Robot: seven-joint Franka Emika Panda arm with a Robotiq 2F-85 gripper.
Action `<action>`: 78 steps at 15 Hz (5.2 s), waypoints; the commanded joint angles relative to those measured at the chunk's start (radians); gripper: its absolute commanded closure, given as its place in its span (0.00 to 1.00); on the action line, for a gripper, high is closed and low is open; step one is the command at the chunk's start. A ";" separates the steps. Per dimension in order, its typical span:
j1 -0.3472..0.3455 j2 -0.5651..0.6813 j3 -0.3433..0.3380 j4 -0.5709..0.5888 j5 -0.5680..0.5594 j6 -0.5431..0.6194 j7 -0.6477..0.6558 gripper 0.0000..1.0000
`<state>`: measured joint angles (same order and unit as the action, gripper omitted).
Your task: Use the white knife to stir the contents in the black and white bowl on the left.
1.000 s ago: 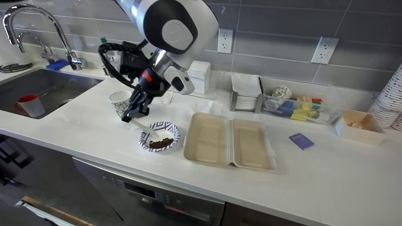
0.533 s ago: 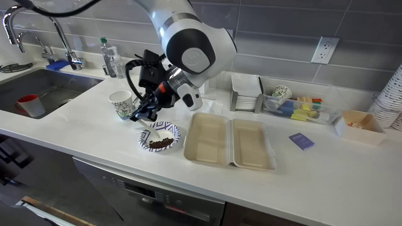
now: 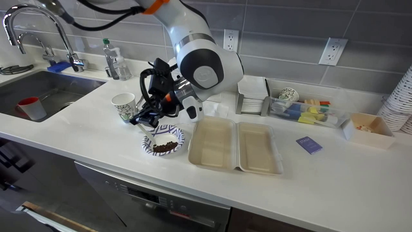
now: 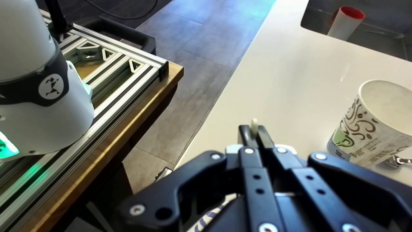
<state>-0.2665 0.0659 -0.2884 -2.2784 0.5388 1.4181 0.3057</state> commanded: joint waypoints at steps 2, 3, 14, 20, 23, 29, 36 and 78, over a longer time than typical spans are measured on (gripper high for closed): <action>-0.014 0.072 -0.007 0.034 0.015 -0.035 -0.001 0.99; -0.016 0.080 -0.008 0.036 0.014 -0.034 -0.001 0.99; -0.033 0.120 -0.030 0.070 0.009 -0.005 0.018 0.99; -0.045 0.139 -0.041 0.081 0.016 0.023 -0.004 0.99; -0.049 0.137 -0.041 0.084 0.022 0.049 -0.020 0.99; -0.049 0.135 -0.037 0.081 0.061 0.087 -0.051 0.99; -0.036 0.128 -0.022 0.072 0.074 0.093 -0.056 0.99; -0.063 0.122 -0.051 0.070 0.146 0.120 -0.094 0.99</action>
<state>-0.3237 0.1866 -0.3448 -2.1997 0.6392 1.5015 0.2410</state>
